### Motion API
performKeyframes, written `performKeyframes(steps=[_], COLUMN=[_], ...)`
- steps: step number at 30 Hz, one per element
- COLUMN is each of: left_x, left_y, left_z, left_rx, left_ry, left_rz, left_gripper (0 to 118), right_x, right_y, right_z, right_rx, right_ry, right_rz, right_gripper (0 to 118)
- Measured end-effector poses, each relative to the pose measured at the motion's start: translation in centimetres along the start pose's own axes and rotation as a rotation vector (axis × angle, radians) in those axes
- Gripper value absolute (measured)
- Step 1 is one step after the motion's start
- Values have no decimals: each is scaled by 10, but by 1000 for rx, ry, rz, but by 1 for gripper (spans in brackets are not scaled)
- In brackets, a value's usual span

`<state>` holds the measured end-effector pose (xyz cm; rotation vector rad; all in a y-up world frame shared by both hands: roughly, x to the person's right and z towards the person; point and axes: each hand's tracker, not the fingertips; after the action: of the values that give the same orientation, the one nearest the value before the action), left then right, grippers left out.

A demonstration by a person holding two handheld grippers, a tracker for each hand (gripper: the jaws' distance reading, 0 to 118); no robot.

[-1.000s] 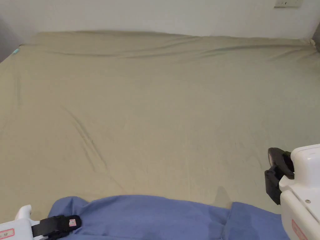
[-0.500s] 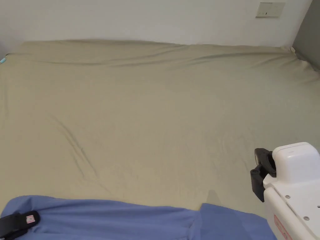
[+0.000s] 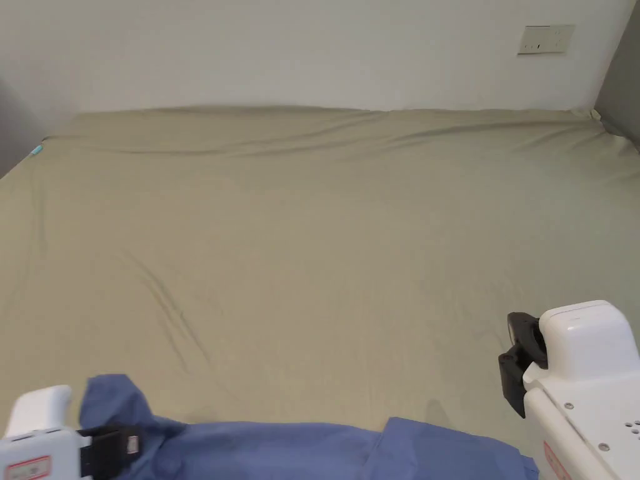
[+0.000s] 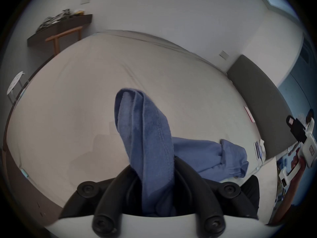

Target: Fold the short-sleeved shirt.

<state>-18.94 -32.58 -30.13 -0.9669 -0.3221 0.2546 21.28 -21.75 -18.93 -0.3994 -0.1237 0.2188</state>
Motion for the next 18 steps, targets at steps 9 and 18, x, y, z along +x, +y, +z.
performKeyframes(steps=[9,18], left_x=[69,101], left_y=[-34,-46], left_z=[-104,-122], left_rx=[-166,-202], left_ry=[-19,-328], left_rz=[-63,162], left_gripper=[10,108], right_x=[24,42], right_y=[-8,-18], right_z=[12,11], right_rx=[5,-10], right_ry=[-20,-40], right_rz=[-43,-65], right_gripper=[0,0])
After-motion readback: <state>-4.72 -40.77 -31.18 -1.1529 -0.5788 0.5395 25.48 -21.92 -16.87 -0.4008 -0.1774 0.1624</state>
